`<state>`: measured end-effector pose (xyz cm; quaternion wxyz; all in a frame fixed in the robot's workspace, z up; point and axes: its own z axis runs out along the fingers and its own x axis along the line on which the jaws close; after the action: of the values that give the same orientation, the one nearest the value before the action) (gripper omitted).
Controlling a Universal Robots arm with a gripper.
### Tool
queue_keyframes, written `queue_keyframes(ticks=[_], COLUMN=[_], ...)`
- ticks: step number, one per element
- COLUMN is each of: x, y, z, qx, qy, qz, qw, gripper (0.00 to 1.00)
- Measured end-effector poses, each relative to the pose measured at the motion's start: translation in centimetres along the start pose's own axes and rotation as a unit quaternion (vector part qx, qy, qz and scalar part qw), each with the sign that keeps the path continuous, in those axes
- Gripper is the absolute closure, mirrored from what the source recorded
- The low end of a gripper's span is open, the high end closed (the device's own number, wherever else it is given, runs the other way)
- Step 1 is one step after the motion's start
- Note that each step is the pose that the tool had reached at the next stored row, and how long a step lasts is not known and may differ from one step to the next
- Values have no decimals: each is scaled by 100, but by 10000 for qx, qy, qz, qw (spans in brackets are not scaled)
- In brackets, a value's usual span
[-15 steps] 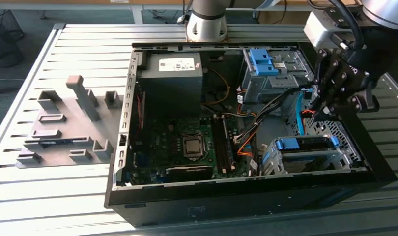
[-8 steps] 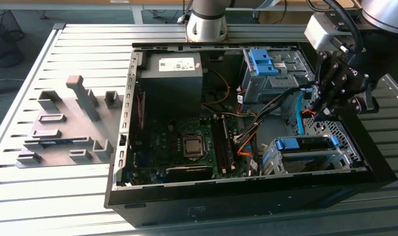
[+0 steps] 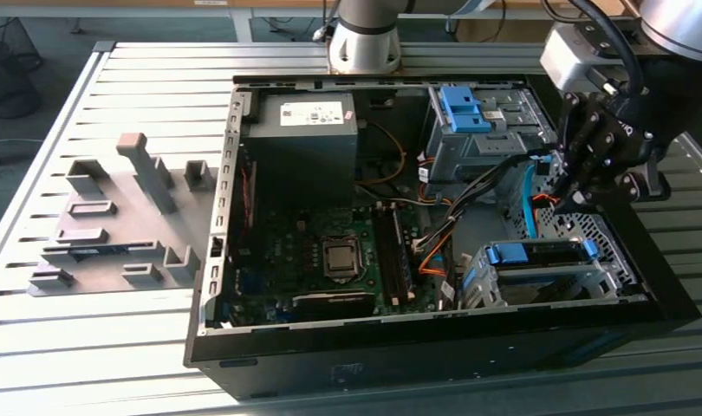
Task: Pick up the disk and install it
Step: 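Insert the first disk wire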
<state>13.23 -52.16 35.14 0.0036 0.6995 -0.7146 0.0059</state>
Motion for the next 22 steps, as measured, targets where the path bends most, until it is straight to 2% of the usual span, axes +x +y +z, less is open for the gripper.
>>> queue_keyframes(ticks=[7,14,16,17,22], x=[21,24,26,28,82], y=[-6,-13,-13,-13,-11], z=[14,41,43,43,44], qx=[2,4,4,4,4], qy=[21,23,22,22,21], qz=[0,0,0,0,-1], qw=[10000,10000,10000,10000,10000], gripper=[75,75,77,83,84])
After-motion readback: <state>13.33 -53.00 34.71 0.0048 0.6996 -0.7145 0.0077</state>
